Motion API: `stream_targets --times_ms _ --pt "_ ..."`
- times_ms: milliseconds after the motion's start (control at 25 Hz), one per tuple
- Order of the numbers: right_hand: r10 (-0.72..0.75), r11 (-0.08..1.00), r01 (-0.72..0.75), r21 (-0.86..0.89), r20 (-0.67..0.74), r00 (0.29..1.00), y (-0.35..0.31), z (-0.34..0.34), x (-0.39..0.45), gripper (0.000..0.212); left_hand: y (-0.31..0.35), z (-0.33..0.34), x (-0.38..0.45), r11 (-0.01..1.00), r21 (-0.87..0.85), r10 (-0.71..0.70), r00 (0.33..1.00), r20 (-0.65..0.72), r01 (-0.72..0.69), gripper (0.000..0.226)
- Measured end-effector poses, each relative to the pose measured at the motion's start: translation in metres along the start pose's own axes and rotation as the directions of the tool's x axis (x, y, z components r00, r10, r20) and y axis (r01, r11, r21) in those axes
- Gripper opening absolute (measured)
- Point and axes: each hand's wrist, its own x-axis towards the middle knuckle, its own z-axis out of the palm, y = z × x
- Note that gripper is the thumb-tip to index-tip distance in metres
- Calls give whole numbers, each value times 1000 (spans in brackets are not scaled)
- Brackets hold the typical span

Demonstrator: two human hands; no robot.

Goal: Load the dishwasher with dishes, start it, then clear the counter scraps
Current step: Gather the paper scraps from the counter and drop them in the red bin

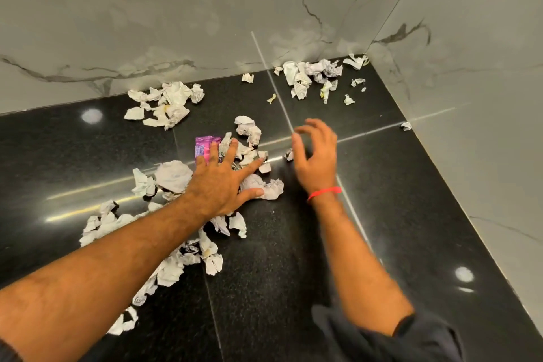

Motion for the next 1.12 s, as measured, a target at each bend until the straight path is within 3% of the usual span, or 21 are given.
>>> stream_targets --times_ms 80,160,240,440,560,680,760,840,880,1040,1080,1120 --pt "117 976 -93 -197 118 986 55 -14 47 45 -3 -6 3 1000 11 16 999 48 -16 80" --pt "313 909 -231 -346 201 928 103 -31 96 73 -4 -8 4 1000 4 18 998 60 -18 82" --pt "405 880 -313 -357 220 887 134 -44 142 90 -4 -7 3 1000 -9 16 998 55 -15 82" --pt "484 849 -346 -399 329 811 148 -5 219 93 -4 -3 5 999 -46 9 999 48 -7 83" --pt "462 834 -291 -469 303 834 124 44 223 98 -5 -5 5 999 -53 2 998 70 2 84" --pt "219 939 -95 -331 360 907 71 75 178 83 -6 -7 5 999 -54 4 997 79 1 84" --pt "50 960 97 -262 504 862 32 91 133 69 -6 -11 4 999 -42 22 997 75 -19 84" --pt "-56 966 191 -175 579 813 0 102 87 64 -9 -18 3 999 0 47 995 84 -48 83" --pt "-76 979 173 -108 594 801 -15 100 69 64 -10 -20 1 998 18 65 994 87 -67 82" --pt "12 966 -192 173 711 703 -36 60 39 59 -23 -16 -12 993 -3 121 991 63 -121 78" --pt "9 958 -207 198 702 712 -30 44 40 55 -26 -12 -17 992 -18 125 991 58 -124 78" --pt "11 960 -186 207 642 767 -20 26 42 50 -28 -8 -21 991 -29 130 990 48 -128 78"
